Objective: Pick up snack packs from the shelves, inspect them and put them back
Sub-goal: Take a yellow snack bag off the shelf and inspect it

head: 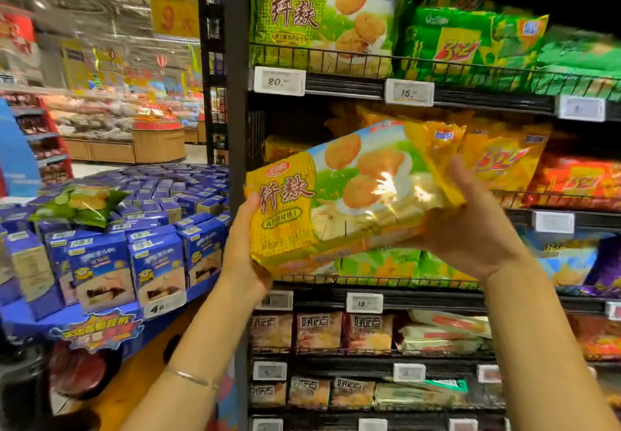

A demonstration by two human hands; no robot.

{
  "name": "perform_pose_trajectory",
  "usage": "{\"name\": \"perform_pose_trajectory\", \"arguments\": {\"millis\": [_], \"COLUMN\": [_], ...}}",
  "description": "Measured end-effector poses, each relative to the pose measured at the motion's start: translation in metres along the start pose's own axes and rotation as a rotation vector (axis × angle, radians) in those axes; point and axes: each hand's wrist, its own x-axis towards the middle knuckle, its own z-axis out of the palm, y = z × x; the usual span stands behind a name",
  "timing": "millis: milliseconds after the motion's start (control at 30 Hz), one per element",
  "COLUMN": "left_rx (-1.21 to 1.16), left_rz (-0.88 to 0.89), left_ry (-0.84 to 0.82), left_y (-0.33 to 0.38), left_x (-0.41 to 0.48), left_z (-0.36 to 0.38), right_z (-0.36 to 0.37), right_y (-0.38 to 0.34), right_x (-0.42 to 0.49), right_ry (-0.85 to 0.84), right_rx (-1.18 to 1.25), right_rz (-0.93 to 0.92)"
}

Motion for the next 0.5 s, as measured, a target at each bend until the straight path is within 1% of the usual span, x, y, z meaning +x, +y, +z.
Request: {"name": "perform_pose_trajectory", "arguments": {"millis": [67,100,167,233,333,400,433,500], "left_rx": [0.126,0.207,0.365,0.521,0.838,1.059,1.161,1.320], "left_rz": [0.086,0.138,0.277,0.400,0.582,0.697,0.756,0.860], "left_ry": [0.033,0.051,0.083,0.108,0.130,0.167,0.210,0.355], "left_y": [0.011,0.017,0.028,0.035,0.039,0.041,0.042,0.044], "left_x": [0.019,0.028,0.045,0.062,0.085,0.099,0.104,0.113], "left_z": [-0.003,-0.005,-0.001,0.008,0.024,0.037,0.043,0.056], "right_z": [-0.016,-0.024,-0.039,-0.052,-0.058,-0.056,-0.053,-0.049], "right_y": [0.006,0.009,0.010,0.011,0.017,0.023,0.027,0.034], "right_x": [0.007,0.011,0.017,0.028,0.049,0.062,0.067,0.075], "right_ry": [0.077,0.073,0.076,0.161,0.248,0.298,0.316,0.338], "right_rx": [-0.110,-0.154,-0.197,-0.208,-0.239,-0.301,-0.335,-0.377], "right_rz": [0.006,0.017,0.022,-0.015,-0.169,-0.335,-0.408,-0.508]}}
